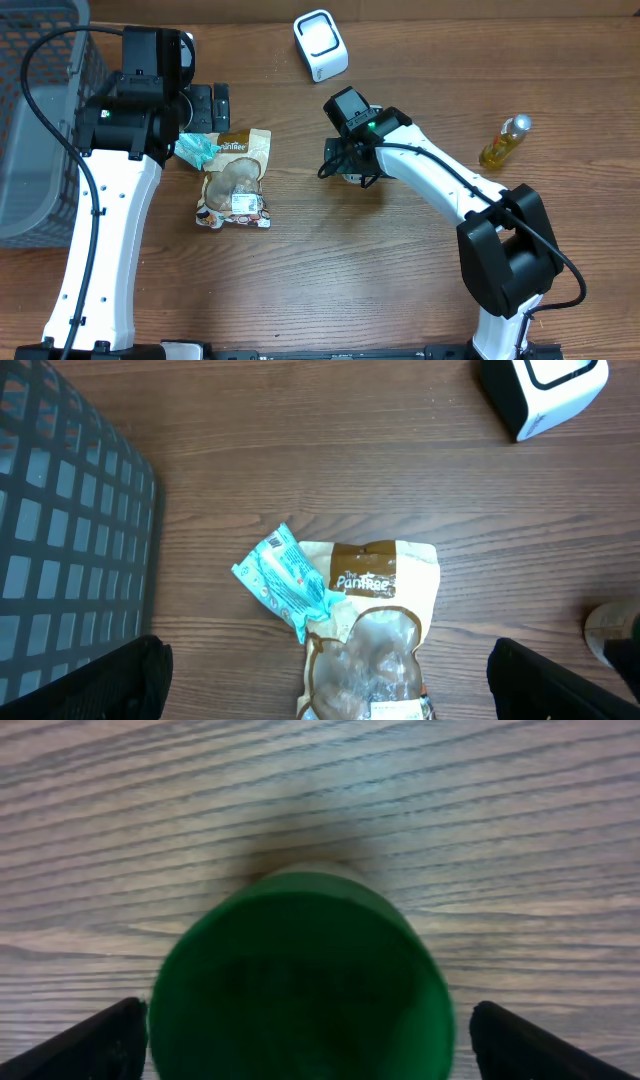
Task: Scan the item barcode
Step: 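Reach the right gripper over to the green-lid jar, then lower the right gripper and grasp the green-lid jar from above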
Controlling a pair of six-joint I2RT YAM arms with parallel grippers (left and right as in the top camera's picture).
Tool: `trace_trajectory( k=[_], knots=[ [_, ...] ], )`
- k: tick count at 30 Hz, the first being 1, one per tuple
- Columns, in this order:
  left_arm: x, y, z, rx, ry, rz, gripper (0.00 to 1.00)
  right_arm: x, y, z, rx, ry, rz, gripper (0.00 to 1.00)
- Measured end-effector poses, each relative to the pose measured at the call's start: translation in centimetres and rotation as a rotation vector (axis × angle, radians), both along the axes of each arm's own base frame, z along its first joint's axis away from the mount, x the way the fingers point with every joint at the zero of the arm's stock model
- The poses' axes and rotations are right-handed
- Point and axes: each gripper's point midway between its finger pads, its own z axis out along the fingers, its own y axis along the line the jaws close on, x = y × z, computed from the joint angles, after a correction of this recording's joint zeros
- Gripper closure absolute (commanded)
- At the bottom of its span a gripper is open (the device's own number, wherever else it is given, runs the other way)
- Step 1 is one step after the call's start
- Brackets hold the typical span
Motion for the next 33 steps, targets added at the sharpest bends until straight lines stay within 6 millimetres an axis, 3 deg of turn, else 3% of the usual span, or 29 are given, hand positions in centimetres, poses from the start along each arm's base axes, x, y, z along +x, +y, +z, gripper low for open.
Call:
trace_trajectory(
  k=[4, 9, 12, 19, 27, 33],
  knots=[
    [0.0, 0.0, 0.0, 0.000, 0.000, 0.000, 0.01, -0.6, -0.2, 1.1, -0.013, 0.039, 0.014, 0.00],
    [0.0, 0.0, 0.0, 0.000, 0.000, 0.000, 0.00, 1.1, 0.8, 4.9, 0.026, -0.017, 0.017, 0.00],
    [0.0, 0.0, 0.0, 0.000, 0.000, 0.000, 0.01, 1.5, 1.1, 5.8, 0.040, -0.039, 0.018, 0.00],
    [0.0, 0.0, 0.0, 0.000, 0.000, 0.000, 0.00, 1.0, 0.8, 4.7, 0.016, 0.000, 0.020, 0.00],
    [0.0, 0.0, 0.0, 0.000, 0.000, 0.000, 0.01, 0.1, 0.3, 0.0, -0.055, 0.120, 0.019, 0.00],
    [0.0, 0.0, 0.0, 0.000, 0.000, 0.000, 0.00, 0.7, -0.2, -0.3, -0.046, 0.118, 0.001, 0.00]
  ],
)
